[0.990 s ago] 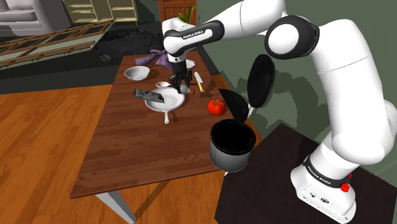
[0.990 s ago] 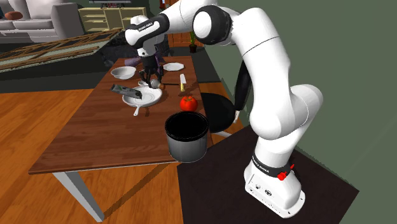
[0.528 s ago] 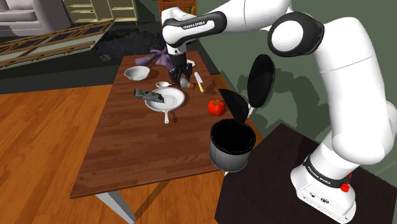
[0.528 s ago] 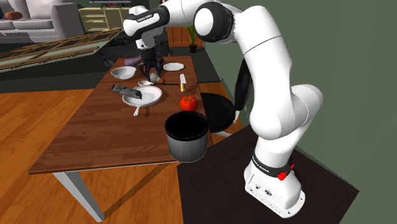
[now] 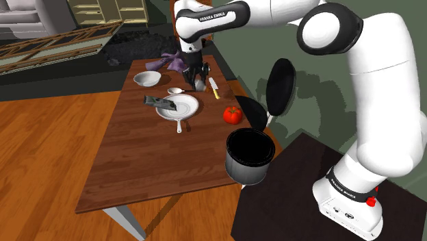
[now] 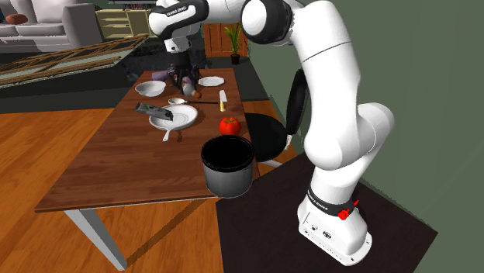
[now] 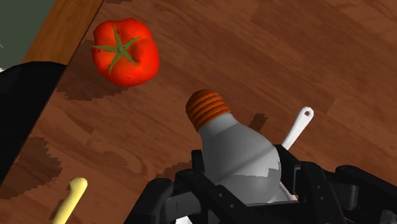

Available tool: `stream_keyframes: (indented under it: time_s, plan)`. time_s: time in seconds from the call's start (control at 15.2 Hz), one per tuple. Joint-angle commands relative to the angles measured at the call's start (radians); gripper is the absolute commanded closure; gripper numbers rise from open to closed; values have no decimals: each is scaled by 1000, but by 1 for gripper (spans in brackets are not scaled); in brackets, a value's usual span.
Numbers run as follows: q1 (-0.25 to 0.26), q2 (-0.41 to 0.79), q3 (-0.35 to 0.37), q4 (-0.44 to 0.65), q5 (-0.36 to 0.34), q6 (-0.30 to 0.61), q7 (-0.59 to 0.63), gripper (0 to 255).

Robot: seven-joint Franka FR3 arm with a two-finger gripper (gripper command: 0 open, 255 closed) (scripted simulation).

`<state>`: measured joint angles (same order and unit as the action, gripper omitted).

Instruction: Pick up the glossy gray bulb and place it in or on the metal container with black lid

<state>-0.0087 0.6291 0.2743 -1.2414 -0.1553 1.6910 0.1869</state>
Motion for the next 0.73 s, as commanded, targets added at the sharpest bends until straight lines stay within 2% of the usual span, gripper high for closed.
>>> stream_keyframes:
  time_s: [0.0,0.26,0.66]
  plan:
    - [-15,-89,11,-140,15,51,10,255]
    - [-42,-268,32,-410,53,146,21,255]
    - [-59,-505,58,-729,124,239,20,255]
